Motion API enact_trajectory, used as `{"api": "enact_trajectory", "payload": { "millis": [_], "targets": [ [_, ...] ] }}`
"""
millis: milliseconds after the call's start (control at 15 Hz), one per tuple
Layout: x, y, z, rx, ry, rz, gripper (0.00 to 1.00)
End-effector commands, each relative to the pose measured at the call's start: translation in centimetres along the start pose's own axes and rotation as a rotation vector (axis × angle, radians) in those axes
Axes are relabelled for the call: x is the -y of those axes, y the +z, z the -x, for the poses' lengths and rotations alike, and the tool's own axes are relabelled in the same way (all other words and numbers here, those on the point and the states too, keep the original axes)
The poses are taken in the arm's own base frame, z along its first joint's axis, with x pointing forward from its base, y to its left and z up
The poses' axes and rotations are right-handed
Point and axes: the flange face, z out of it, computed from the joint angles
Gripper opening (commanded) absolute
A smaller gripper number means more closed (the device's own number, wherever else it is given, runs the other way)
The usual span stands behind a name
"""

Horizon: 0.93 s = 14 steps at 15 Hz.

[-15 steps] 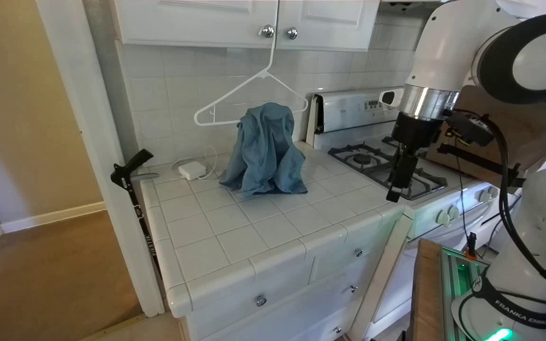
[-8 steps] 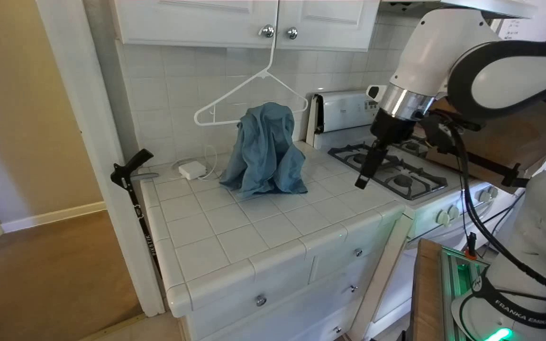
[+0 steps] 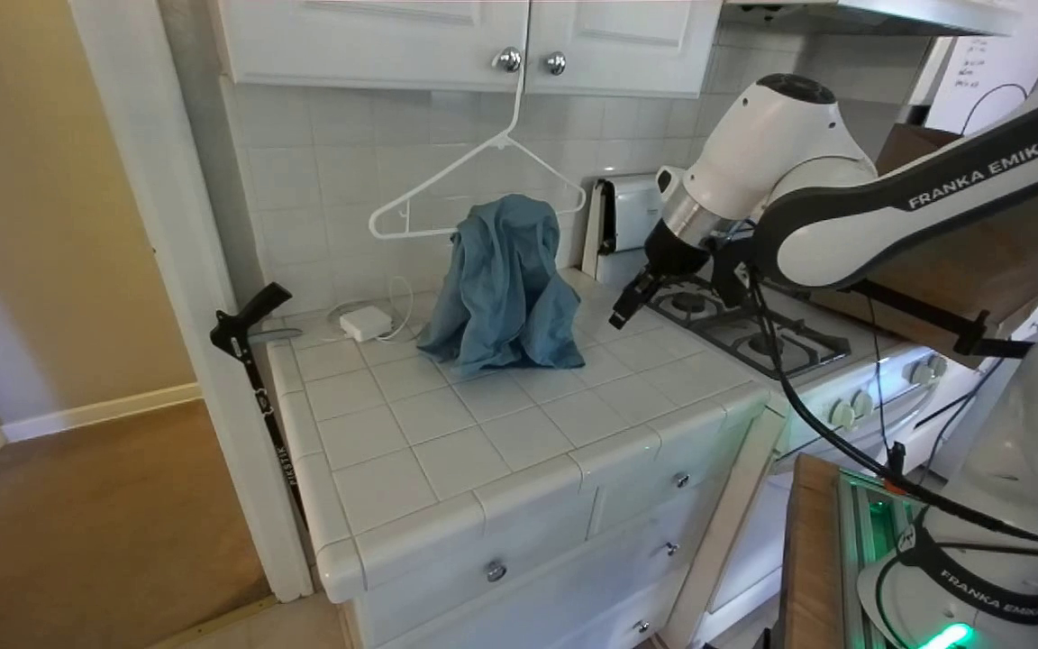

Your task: Move the blue object to the counter

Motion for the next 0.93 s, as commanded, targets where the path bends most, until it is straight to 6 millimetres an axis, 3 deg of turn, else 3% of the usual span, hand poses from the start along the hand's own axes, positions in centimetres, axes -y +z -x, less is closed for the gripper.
{"api": "enact_trajectory", "payload": {
  "millis": [0, 67, 200, 467, 733, 800, 867],
  "targets": [
    [-0.7, 2.0, -3.0, -0.046, 0.023, 0.072, 0.43],
    [-0.9, 2.2, -3.7, -0.056, 0.029, 0.09, 0.75],
    [-1.0, 2.4, -4.9, -0.07, 0.039, 0.114, 0.72],
    [-0.9, 3.1, -7.9, -0.104, 0.081, 0.122, 0.98],
    [-0.1, 4.0, -10.2, -0.151, 0.112, 0.112, 1.0],
    [0.0, 4.1, -10.7, -0.165, 0.121, 0.11, 0.96],
    [0.0, 4.4, -11.2, -0.181, 0.125, 0.112, 0.84]
  ]
}}
